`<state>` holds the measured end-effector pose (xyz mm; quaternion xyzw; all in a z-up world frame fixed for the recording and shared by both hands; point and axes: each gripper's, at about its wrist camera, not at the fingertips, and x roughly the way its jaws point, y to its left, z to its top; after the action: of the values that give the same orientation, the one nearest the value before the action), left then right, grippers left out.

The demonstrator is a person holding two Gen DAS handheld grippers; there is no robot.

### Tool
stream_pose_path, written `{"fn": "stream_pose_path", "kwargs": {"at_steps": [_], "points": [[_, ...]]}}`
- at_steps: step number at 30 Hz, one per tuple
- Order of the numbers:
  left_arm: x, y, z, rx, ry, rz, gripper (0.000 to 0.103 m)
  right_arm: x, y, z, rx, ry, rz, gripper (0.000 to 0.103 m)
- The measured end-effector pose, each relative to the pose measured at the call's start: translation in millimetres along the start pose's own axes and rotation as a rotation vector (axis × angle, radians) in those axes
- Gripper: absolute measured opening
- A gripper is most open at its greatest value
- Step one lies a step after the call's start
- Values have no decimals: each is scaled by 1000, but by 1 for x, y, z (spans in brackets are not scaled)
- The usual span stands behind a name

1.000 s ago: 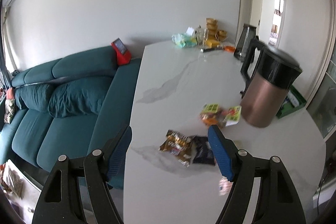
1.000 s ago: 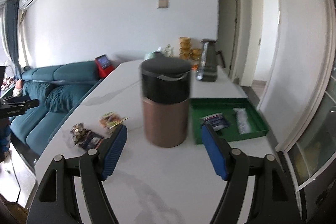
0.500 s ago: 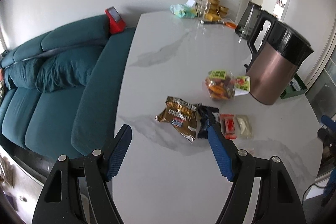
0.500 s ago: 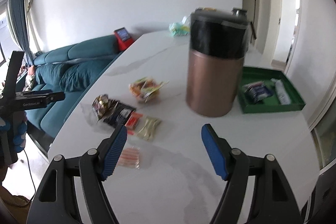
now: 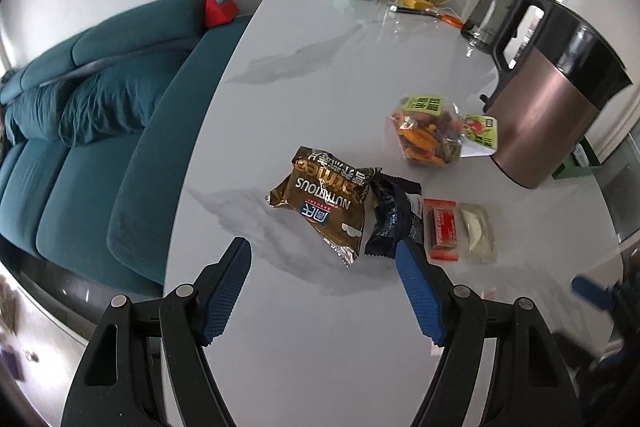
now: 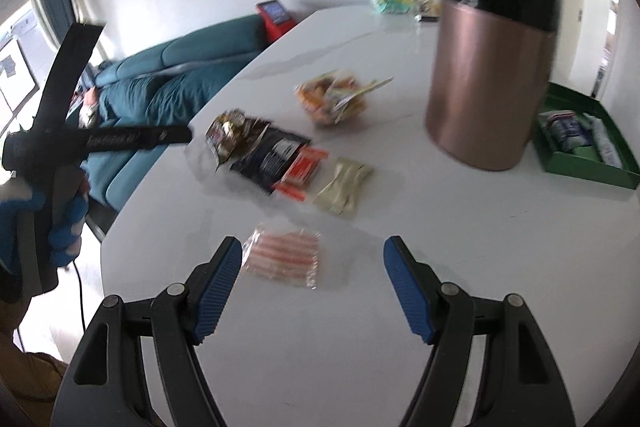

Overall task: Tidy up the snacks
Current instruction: 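Grasp the brown NUTRITOUS bag with left tool while right tool grasps the striped pink pack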

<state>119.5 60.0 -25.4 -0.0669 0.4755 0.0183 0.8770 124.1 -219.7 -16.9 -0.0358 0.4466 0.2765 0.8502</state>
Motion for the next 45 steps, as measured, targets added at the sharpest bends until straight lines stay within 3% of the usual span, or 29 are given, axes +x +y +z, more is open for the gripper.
{"fn": "stream_pose_path", "kwargs": {"at_steps": [5, 11, 24, 37, 45], "points": [[12, 2, 8, -67, 23, -19, 70, 16, 8, -3, -43, 34, 23, 103], [26, 14, 29, -215, 36, -15, 70, 29, 12, -3, -61, 58, 55, 103], [69, 29, 36, -454, 168, 10, 70, 57, 19, 0, -98, 96, 122, 103], [83, 27, 38, -490, 198, -12, 66, 64, 34, 8, -257, 107, 288, 103], [90, 28, 38, -436, 234, -64, 65, 79, 44, 8, -379, 152, 296, 103]]}}
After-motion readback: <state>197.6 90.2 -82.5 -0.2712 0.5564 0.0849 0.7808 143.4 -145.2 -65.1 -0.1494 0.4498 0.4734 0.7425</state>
